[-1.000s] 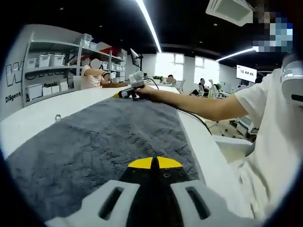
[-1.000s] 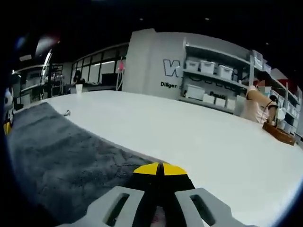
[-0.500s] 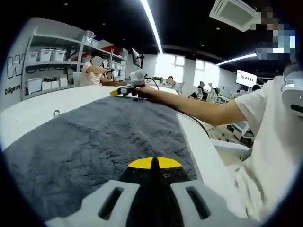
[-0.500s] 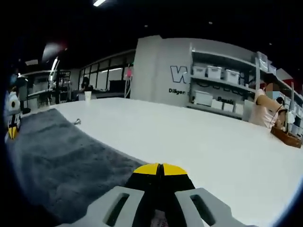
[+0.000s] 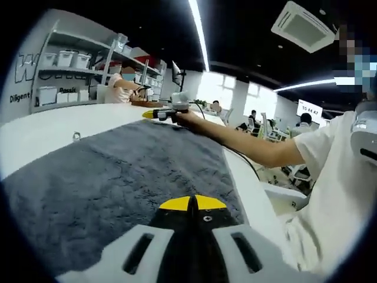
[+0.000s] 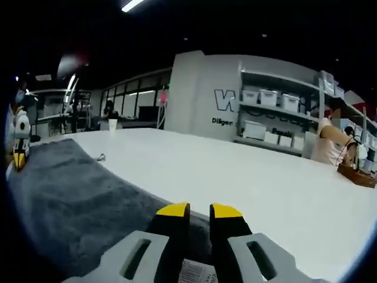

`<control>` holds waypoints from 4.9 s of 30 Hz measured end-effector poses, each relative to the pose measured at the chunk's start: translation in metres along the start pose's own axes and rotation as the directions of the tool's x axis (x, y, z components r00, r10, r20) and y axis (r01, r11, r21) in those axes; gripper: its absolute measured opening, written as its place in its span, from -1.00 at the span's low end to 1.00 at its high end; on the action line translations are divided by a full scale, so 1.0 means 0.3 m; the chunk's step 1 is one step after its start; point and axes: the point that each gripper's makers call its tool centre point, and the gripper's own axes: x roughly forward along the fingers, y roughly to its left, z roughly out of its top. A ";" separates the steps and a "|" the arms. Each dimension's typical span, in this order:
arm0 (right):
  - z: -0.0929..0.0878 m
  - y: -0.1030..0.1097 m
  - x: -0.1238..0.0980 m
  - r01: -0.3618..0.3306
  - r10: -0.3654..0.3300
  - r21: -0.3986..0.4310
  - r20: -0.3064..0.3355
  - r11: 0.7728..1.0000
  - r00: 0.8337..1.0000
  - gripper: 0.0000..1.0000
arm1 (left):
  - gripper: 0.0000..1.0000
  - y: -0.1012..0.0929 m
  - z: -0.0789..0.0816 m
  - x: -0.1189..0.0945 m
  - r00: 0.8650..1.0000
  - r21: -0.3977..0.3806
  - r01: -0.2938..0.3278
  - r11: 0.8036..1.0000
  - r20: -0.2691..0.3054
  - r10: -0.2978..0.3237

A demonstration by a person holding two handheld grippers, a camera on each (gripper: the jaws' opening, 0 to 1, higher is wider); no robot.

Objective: Open the folded towel by lifting each exposed corner and separating the folded layers until the towel lies flat within the target outline without major curled edges

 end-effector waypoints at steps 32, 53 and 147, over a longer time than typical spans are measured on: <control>0.432 0.421 -0.254 -0.195 0.139 0.039 0.571 0.980 0.809 0.97 | -0.72 0.092 0.380 -0.404 0.732 0.078 -0.351 0.933 0.645 0.221; 0.467 0.740 -0.406 -0.137 0.129 -0.017 0.459 0.990 0.879 0.99 | 0.97 0.193 0.352 -0.521 0.673 -0.050 -0.537 0.842 0.577 0.463; 0.365 0.998 -0.729 -0.059 0.084 -0.082 0.351 0.995 0.932 0.91 | 0.54 0.021 0.250 -0.773 0.601 0.015 -0.757 0.653 0.408 0.687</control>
